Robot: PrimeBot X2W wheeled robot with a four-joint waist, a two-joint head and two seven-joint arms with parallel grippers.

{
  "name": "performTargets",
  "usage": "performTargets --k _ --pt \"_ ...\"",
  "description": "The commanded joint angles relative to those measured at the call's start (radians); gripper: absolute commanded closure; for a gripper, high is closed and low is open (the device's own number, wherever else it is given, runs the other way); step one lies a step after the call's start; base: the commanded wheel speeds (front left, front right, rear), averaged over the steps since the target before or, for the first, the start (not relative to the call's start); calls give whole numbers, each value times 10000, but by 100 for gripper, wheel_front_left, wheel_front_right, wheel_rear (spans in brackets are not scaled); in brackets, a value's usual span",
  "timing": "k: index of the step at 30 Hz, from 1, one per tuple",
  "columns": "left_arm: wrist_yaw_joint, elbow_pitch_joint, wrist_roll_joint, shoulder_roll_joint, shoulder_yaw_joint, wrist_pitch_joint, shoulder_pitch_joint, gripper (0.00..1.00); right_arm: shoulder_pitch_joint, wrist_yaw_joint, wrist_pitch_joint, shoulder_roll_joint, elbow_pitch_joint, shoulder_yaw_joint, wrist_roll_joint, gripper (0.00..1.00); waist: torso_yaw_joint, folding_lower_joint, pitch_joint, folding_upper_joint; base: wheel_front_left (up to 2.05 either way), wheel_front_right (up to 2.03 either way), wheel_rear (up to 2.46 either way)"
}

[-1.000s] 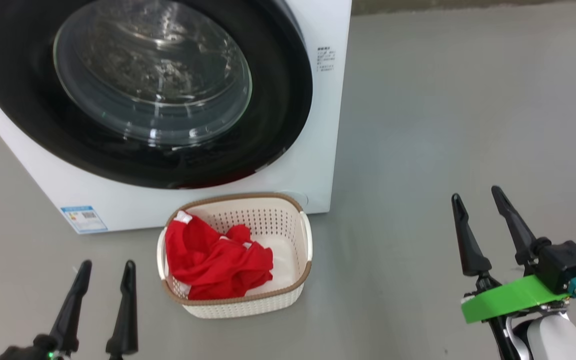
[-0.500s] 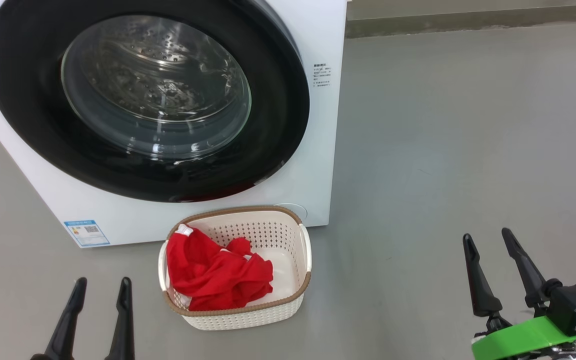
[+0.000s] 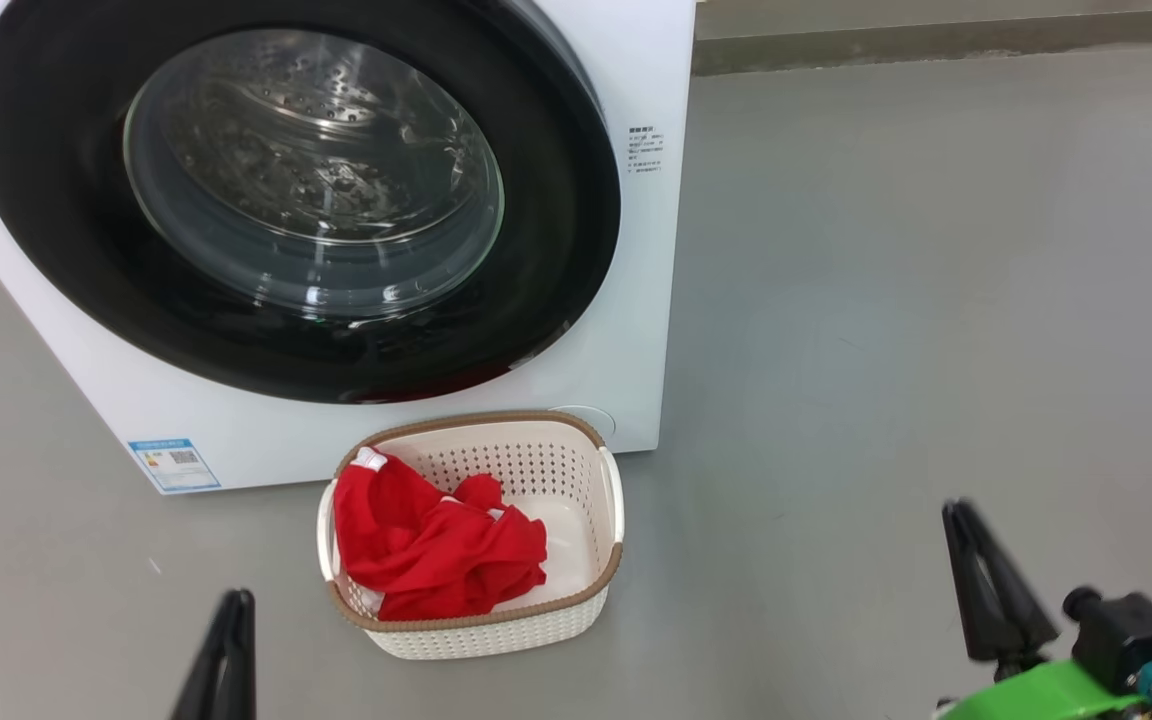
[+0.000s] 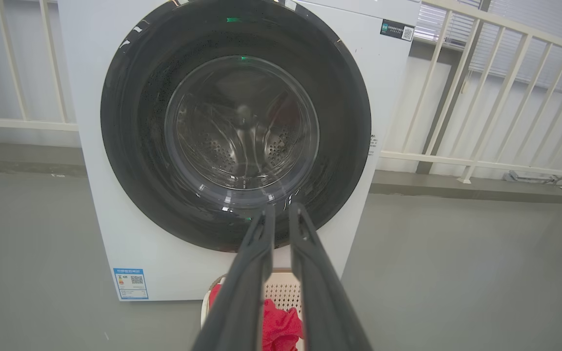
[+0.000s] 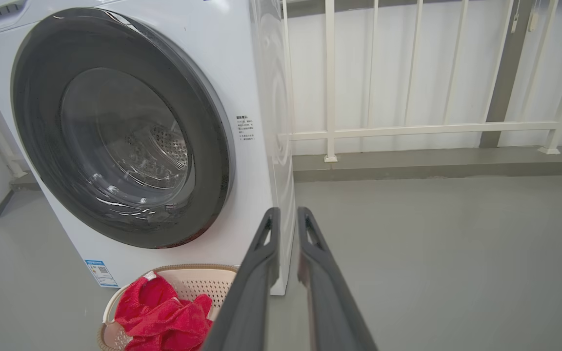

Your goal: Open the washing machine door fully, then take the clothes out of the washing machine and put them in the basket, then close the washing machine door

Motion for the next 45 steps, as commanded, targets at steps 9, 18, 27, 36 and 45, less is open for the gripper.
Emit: performTargets --k 9,18,27,36,45 --pt "-2 313 -882 -36 -31 222 -116 100 13 -2 204 -7 196 17 912 100 21 20 -10 0 0 0 0" --pt "-8 526 -1877 -17 -26 454 -320 100 -121 -5 435 -58 267 17 1938 100 45 0 31 0 0 0 0" --pt "-13 699 -2758 -4 -15 665 -490 100 -228 -8 646 -97 316 9 2843 100 66 0 45 0 0 0 0" --pt "-18 872 -3740 6 3 906 -671 100 -344 -10 888 -134 369 -7 3851 100 90 0 62 0 0 0 0" --pt "-24 1069 -4826 11 29 1179 -872 100 -474 -13 1164 -170 428 -34 4965 100 116 0 81 0 0 0 0"
